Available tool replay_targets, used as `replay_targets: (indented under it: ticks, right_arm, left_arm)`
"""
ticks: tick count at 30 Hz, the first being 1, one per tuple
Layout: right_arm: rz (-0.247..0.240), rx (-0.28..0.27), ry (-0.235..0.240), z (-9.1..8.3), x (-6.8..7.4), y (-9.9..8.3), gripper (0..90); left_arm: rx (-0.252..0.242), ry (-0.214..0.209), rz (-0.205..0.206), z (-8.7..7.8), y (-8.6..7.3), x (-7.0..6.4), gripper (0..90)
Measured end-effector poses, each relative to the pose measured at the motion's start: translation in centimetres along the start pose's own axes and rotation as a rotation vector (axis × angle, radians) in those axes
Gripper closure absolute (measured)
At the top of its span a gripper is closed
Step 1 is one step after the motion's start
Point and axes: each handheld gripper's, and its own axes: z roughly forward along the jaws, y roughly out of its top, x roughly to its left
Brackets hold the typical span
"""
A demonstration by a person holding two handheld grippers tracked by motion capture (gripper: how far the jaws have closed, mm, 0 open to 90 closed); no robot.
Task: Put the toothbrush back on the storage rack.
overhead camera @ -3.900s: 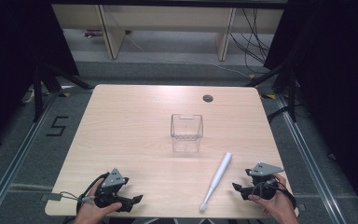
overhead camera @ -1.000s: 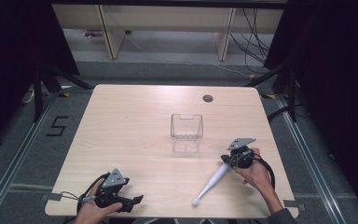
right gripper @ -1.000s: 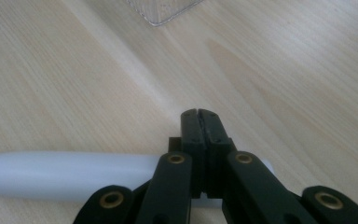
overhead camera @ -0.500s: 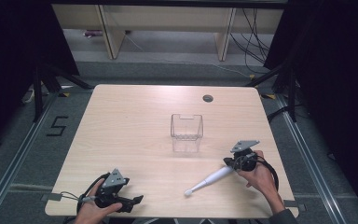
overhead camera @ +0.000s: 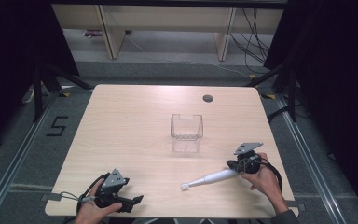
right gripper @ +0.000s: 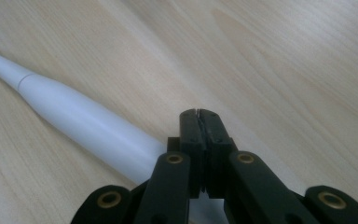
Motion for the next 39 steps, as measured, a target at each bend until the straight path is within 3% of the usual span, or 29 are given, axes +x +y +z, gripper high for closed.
replay_targets:
  ticks: [8,9,11,14,16,19,22,25,28,39]
  right_arm:
    - [0.009,0.014,0.015,-0.1,0.0,-0.5,88.2]
    - [0.044,0.012,0.000,-0.2,0.2,-0.6,88.2]
    - [0.059,0.016,-0.004,-0.4,0.1,-0.7,88.0]
    - [0.045,0.007,0.000,-0.5,0.1,-0.8,87.7]
    - [0.023,0.007,0.006,-0.9,0.1,-0.7,86.9]
    - [-0.022,-0.039,0.014,-1.3,0.2,-0.5,84.3]
    - [-0.037,-0.038,0.012,-1.8,0.5,-0.4,81.3]
    - [-0.098,-0.042,0.023,-2.4,1.0,0.1,71.8]
    - [-0.161,-0.024,0.016,-2.8,1.5,0.5,65.8]
    - [-0.285,0.058,0.043,-2.1,3.7,1.5,53.1]
  left_arm:
    - [0.000,0.009,-0.002,0.0,0.0,0.0,14.9]
    - [0.004,-0.001,0.001,0.0,0.0,0.0,14.9]
    - [-0.001,0.000,-0.002,0.0,0.0,0.0,14.9]
    - [0.000,0.000,-0.003,0.0,0.0,0.0,14.9]
    - [0.000,0.004,-0.004,0.0,0.0,0.0,14.9]
    - [-0.001,0.000,-0.002,0.1,0.0,0.0,14.9]
    - [0.000,0.000,-0.002,0.1,0.0,0.0,14.9]
    - [0.002,0.006,-0.002,0.1,0.0,0.1,14.9]
    - [0.004,0.008,-0.002,0.1,0.0,0.1,14.9]
    - [-0.007,0.001,-0.012,0.2,-0.1,0.0,14.9]
